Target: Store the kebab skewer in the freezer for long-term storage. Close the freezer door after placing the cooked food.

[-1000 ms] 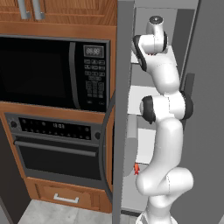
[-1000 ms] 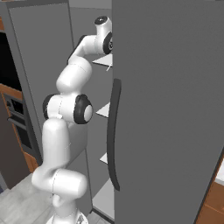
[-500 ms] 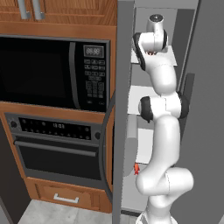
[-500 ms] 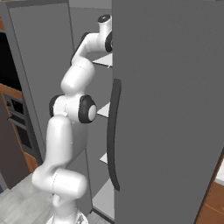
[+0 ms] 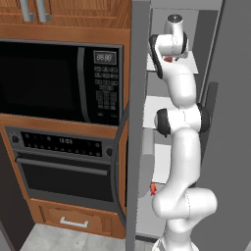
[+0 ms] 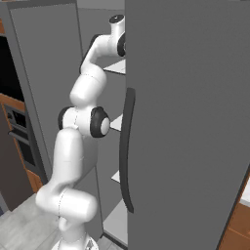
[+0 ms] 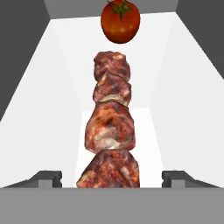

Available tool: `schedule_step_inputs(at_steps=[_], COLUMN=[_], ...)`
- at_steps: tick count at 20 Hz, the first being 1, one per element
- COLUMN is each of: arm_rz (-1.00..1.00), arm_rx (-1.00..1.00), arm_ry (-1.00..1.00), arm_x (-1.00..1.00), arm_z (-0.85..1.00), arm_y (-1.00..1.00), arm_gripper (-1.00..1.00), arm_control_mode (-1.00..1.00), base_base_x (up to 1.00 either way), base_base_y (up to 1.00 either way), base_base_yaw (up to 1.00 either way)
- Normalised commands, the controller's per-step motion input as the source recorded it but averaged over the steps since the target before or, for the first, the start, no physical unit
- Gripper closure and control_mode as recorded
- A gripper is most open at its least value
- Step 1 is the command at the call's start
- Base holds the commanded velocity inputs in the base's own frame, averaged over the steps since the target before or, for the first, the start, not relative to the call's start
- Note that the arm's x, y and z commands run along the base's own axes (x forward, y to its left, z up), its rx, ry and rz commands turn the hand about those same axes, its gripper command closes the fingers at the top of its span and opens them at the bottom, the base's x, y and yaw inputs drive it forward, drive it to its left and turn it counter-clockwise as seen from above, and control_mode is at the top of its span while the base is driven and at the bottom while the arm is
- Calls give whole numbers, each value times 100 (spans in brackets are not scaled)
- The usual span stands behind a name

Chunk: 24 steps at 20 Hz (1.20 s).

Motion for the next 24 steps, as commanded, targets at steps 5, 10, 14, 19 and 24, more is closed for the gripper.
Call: schedule_step_inputs(at_steps=[5, 10, 14, 19, 24], arm_rz=[0, 1, 2, 0, 0], arm_rx=[0, 0, -4, -4, -1], arm_ry=[0, 1, -23, -27, -5], arm_x=[0, -15, -24, 0, -13], arm_z=[0, -4, 0, -10, -8], arm_y=[0, 15, 8, 0, 0], arm_gripper=[-100, -100, -100, -100, -100], arm_control_mode=[-100, -100, -100, -100, -100], base_base_x=[0, 0, 0, 0, 0], base_base_y=[0, 0, 0, 0, 0], base_base_yaw=[0, 0, 0, 0, 0])
